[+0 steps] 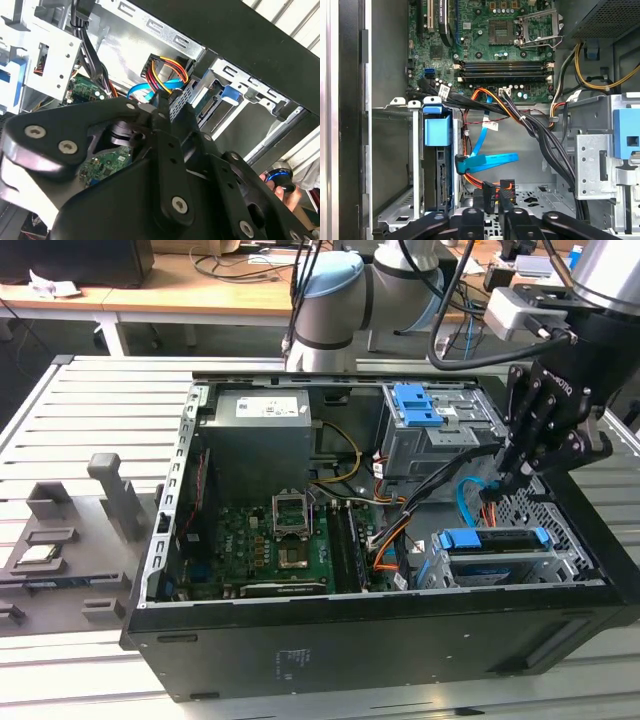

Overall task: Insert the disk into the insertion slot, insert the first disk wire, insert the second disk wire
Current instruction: 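Insert the first disk wire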

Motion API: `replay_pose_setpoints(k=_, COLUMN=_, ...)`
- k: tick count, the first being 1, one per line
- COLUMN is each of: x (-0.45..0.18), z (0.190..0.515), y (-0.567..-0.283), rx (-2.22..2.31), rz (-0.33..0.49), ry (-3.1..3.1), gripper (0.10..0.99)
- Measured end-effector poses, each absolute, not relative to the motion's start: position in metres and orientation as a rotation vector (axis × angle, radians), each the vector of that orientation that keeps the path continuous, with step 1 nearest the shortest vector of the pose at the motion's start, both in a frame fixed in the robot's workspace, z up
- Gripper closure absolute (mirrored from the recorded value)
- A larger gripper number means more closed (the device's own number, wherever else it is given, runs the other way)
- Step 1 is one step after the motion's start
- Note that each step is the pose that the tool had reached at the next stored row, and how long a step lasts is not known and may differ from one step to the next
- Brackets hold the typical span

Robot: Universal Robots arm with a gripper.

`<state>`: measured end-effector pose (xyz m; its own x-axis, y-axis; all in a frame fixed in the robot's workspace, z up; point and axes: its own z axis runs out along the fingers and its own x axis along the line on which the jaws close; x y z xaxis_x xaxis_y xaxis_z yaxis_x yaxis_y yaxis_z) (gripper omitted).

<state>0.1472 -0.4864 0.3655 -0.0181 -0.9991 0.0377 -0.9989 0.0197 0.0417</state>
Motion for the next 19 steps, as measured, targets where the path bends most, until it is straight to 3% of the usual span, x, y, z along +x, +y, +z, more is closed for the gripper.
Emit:
replay_pose_setpoints(k=1, x=0.147, z=0.365, y=-0.486, rx=2.161, rz=-0.005, ry=-2.202, gripper=0.851)
replay_pose_setpoints(k=2, x=0.147, z=0.365, y=-0.486, rx=2.161, rz=-0.005, ry=-2.202, gripper=0.784)
replay_pose_setpoints(k=13, x=0.147, z=0.353, y=-0.487, rx=2.150, rz=0.019, ry=-2.192, gripper=0.784)
replay_pose_setpoints(k=17, x=0.147, z=0.353, y=-0.487, rx=2.149, rz=0.020, ry=-2.191, gripper=0.918)
replay_pose_setpoints(k=19, x=0.147, z=0.353, y=-0.487, rx=2.149, rz=0.021, ry=-2.191, gripper=0.918)
